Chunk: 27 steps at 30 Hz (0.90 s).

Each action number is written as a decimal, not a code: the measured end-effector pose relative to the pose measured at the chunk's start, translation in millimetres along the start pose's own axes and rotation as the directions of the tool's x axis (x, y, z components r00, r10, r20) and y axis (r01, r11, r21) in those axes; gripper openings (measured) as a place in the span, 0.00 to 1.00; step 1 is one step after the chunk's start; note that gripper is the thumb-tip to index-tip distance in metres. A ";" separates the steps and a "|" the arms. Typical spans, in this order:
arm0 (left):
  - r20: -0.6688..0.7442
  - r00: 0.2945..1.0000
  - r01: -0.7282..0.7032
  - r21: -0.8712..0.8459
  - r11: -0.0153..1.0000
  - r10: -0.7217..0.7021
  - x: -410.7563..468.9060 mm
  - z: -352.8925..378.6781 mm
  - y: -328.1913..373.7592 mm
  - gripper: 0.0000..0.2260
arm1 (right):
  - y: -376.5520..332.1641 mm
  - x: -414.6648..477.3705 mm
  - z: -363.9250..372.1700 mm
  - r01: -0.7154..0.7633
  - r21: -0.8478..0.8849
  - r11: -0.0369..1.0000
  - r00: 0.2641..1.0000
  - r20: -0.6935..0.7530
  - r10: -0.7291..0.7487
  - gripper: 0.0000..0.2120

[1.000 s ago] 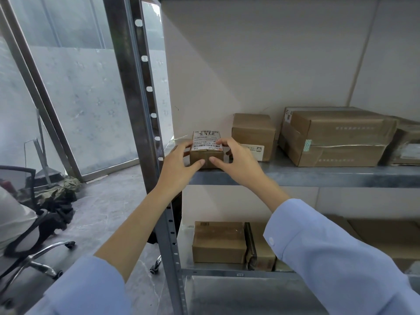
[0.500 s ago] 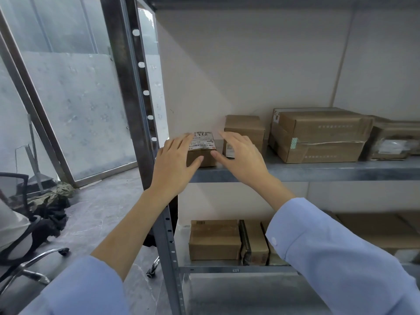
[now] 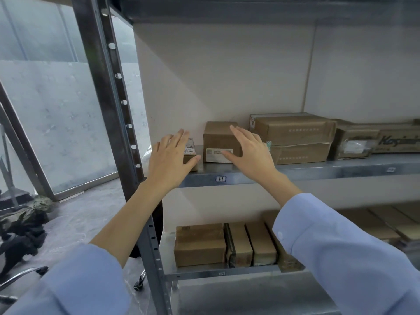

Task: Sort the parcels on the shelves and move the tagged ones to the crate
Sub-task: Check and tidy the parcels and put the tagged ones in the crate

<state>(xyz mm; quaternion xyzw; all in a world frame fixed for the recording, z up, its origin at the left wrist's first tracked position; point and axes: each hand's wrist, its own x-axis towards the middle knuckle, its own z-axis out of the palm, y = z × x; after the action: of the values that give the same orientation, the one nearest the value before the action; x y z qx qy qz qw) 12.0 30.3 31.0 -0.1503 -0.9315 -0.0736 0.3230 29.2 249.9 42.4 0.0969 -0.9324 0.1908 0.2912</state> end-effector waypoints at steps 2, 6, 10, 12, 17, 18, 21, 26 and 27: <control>0.011 1.000 -0.003 -0.015 1.000 0.003 7.8 1.6 5.2 0.33 | 6.8 2.5 -2.2 -0.009 0.016 1.000 1.000 0.012 0.009 0.35; 0.039 0.999 0.003 -0.059 0.998 0.000 25.9 7.3 15.1 0.34 | 18.2 10.8 -0.5 -0.052 0.085 0.995 0.998 0.040 0.049 0.37; 0.051 0.999 0.017 -0.098 0.995 -0.012 44.1 14.8 20.8 0.34 | 24.1 22.2 5.1 -0.086 0.206 0.975 0.994 0.086 0.070 0.37; 0.048 0.999 0.026 -0.113 0.993 -0.021 51.0 18.3 21.3 0.35 | 27.3 28.4 8.0 -0.074 0.244 0.967 0.995 0.080 0.056 0.36; 0.040 0.999 0.004 -0.107 0.994 0.001 62.4 26.0 18.1 0.35 | 34.8 40.7 13.7 -0.083 0.269 0.960 0.994 0.090 0.061 0.37; 0.055 0.998 0.007 -0.109 0.994 -0.001 65.1 27.8 16.8 0.35 | 36.2 42.6 15.3 -0.089 0.279 0.956 0.994 0.091 0.066 0.37; 0.123 0.992 0.019 -0.124 0.992 -0.004 72.8 32.7 13.7 0.37 | 40.8 47.1 19.3 -0.125 0.319 0.939 0.990 0.107 0.095 0.38; 0.181 0.983 0.036 -0.190 0.981 -0.001 79.7 38.2 13.6 0.39 | 46.4 49.4 26.2 -0.221 0.403 0.888 0.970 0.182 0.159 0.41; 0.193 0.981 0.044 -0.222 0.974 0.000 80.9 39.0 14.1 0.39 | 47.1 49.7 27.1 -0.230 0.415 0.880 0.968 0.194 0.161 0.41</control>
<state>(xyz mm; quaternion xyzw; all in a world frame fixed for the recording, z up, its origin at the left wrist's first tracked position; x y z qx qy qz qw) -66.3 71.5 51.6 -0.1819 -0.9454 -0.1678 0.2120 -38.6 278.0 36.6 0.0790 -0.8909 0.4143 0.1685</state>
